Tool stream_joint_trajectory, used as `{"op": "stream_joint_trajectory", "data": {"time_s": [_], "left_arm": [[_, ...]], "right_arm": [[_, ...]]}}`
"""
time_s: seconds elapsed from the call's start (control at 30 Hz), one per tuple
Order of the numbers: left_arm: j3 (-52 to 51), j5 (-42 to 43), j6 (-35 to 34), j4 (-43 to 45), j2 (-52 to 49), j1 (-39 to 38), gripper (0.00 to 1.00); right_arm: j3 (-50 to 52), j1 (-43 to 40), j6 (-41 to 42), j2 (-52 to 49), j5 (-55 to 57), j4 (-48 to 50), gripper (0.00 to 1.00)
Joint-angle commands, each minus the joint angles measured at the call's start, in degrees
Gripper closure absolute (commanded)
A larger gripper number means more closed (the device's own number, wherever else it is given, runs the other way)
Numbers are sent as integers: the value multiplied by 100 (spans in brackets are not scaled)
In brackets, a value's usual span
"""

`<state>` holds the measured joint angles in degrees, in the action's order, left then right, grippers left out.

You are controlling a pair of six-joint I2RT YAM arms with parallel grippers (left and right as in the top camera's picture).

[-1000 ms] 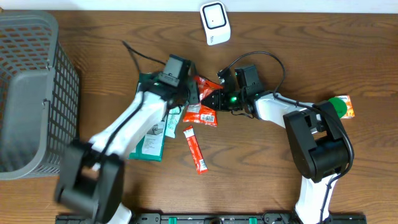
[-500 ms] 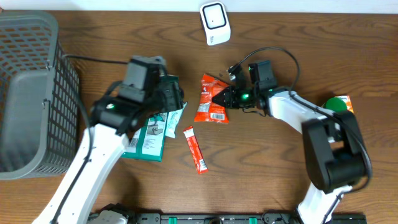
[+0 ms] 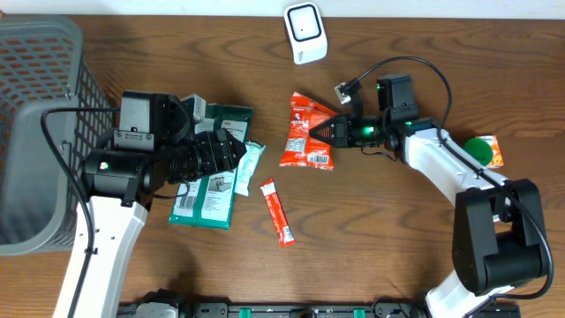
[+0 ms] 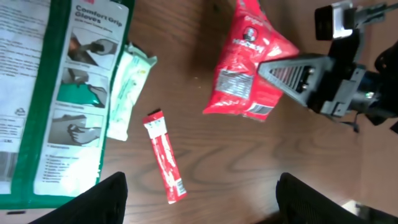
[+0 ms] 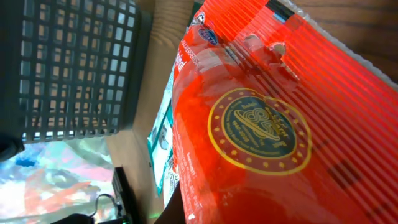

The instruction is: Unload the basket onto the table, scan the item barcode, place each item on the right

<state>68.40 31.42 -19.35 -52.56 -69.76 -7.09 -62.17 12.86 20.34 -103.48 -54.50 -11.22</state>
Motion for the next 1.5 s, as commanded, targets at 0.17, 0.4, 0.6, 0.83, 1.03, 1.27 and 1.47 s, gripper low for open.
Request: {"op": "stream_joint_trajectory", "data": {"time_s": [0.17, 0.4, 0.6, 0.83, 1.03, 1.27, 1.47], "left_arm": [[83, -1781, 50, -33, 4, 44, 36], [83, -3167, -363, 199, -24, 44, 92], [83, -3211, -365, 181, -24, 44, 14], [83, -3211, -365, 181, -24, 44, 14], [83, -3211, -365, 181, -24, 44, 14], [83, -3211, -365, 181, -24, 44, 14], [83, -3211, -365, 181, -24, 44, 14]], "right_arm": [[0, 219, -87, 127, 540, -197, 99], [-144, 531, -142, 129, 2142, -643, 99], [-774, 833, -769, 129, 3106, -1508, 99], [-1764, 887, -804, 131, 3220, -2509, 99], [-2461, 938, -1040, 133, 4013, -3445, 99], [-2710, 975, -1034, 216, 4697, -3788, 99], [-2889, 975, -1062, 332, 5316, -3864, 99]]}}
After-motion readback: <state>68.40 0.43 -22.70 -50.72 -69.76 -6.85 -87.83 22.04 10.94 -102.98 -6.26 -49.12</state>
